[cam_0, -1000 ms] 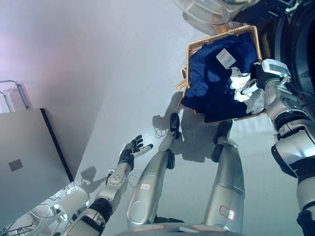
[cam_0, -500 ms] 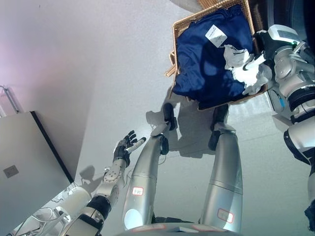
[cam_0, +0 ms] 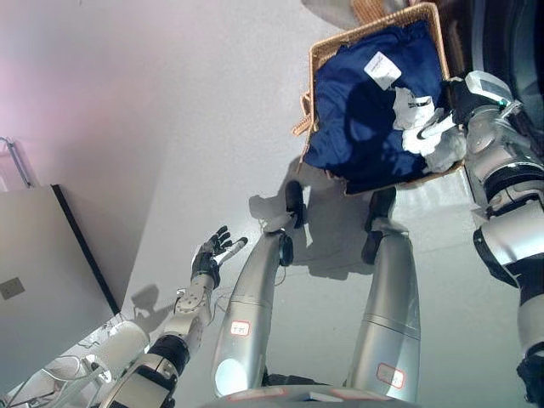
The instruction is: Put the clothes in the basket into the washing machine.
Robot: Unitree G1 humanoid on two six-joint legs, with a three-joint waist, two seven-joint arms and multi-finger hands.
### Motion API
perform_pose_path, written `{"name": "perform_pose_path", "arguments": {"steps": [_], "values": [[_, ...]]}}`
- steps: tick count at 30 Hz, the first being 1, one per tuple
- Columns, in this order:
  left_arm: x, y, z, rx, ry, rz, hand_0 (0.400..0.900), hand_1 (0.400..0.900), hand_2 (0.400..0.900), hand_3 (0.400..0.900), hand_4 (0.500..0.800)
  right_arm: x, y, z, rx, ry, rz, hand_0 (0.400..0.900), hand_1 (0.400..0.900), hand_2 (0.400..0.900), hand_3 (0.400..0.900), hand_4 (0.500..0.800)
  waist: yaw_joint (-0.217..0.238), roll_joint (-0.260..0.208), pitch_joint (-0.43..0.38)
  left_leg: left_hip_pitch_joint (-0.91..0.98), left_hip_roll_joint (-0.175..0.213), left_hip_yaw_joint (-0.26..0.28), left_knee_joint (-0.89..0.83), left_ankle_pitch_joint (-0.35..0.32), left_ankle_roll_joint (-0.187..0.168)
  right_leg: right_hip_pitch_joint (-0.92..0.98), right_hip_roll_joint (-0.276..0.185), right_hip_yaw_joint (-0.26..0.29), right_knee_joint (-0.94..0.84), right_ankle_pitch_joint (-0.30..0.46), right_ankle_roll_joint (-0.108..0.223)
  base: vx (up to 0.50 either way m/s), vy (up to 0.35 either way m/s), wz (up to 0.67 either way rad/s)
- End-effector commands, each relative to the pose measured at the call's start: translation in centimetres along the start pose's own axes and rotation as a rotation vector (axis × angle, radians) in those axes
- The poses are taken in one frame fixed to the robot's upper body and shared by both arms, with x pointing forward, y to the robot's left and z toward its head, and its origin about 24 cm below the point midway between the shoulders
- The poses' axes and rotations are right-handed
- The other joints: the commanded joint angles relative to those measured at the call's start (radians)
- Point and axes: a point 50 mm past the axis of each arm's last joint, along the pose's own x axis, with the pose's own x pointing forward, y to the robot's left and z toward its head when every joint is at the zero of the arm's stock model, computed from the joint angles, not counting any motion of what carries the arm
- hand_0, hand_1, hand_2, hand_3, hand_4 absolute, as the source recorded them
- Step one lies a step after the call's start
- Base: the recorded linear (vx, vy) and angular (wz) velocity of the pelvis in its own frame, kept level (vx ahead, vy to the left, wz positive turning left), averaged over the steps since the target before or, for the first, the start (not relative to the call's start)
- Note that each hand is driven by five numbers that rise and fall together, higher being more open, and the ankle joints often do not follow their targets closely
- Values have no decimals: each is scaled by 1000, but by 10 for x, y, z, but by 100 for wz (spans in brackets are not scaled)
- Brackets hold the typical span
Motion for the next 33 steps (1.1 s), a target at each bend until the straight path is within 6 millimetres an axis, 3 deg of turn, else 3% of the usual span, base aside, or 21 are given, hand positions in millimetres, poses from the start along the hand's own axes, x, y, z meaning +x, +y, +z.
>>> {"name": "perform_pose_path", "arguments": {"steps": [1, 5, 6, 7, 9, 14, 18, 23, 26, 28, 33], "values": [[-2, 23, -6, 71, 15, 65, 900, 900, 900, 900, 800, -4, 18, -25, -58, 58, 45, 900, 900, 900, 900, 800, 19, 40, -39, -10, -12, -75, 18, -113, -25, 74, 22, -18, -63, -59, 46, -48, 1, -1], [-1, 18, -7, 99, 19, 50, 900, 900, 900, 900, 800, -7, 32, -32, -49, 89, 79, 900, 900, 900, 900, 800, 35, 56, -41, -26, -14, -68, 19, -110, -20, 51, 19, -3, -69, -50, 52, -47, 24, -4], [-1, 15, -9, 102, 25, 39, 900, 900, 900, 900, 800, -10, 41, -39, -49, 114, 101, 773, 773, 773, 773, 724, 41, 64, -45, -33, -16, -68, 26, -111, -19, 40, 17, 1, -61, -51, 53, -32, 34, 5], [-2, 13, -10, 106, 29, 27, 900, 900, 900, 900, 800, -12, 44, -45, -58, 131, 115, 412, 412, 412, 412, 507, 47, 72, -50, -37, -17, -69, 30, -111, -18, 34, 14, 4, -54, -54, 52, -24, 27, 7], [-3, 11, -12, 110, 28, 22, 900, 900, 900, 900, 800, -16, 56, -54, -63, 153, 141, 400, 400, 400, 400, 500, 54, 80, -54, -43, -20, -65, 46, -116, -14, 25, 9, 8, -36, -59, 51, -12, 29, 3], [-4, 10, -10, 125, 13, 22, 900, 900, 900, 900, 800, -18, 65, -56, -56, 146, 142, 400, 400, 400, 400, 500, 57, 87, -57, -44, -23, -61, 57, -122, -10, 24, 8, 18, -32, -57, 50, 3, 5, -1], [-3, 13, -10, 121, 14, 43, 900, 900, 900, 900, 800, -15, 53, -50, -28, 122, 91, 400, 400, 400, 400, 500, 43, 75, -54, -14, -21, -58, 25, -116, -12, 56, 11, 22, -62, -45, 49, 11, -2, -3], [-4, 19, -17, 123, 49, 84, 900, 900, 900, 900, 800, -19, 67, -56, 131, 163, 59, 400, 400, 400, 400, 500, 18, 69, -53, 76, -22, -58, -56, -95, -15, 149, 23, 17, -153, -18, 54, 38, -9, -9], [-7, 21, -22, 127, 62, 96, 900, 900, 900, 900, 800, -26, 79, -72, 296, 252, 37, 400, 400, 400, 400, 500, 10, 80, -59, 153, -27, -61, -102, -86, -12, 246, 30, 7, -228, -2, 58, 64, 2, -7], [-9, 21, -26, 127, 68, 96, 900, 900, 900, 900, 800, -33, 87, -85, 494, 332, -8, 400, 400, 400, 400, 500, 7, 93, -69, 225, -34, -64, -142, -82, -10, 325, 33, -1, -284, 12, 65, 88, 24, -9], [-17, 22, -35, 166, 69, 109, 900, 900, 900, 900, 800, -49, 121, -92, 1075, 480, -151, 400, 400, 400, 400, 500, -15, 105, -87, 363, -26, -56, -239, -50, -2, 487, 48, -12, -435, 69, 68, 14, 20, -15]]}}
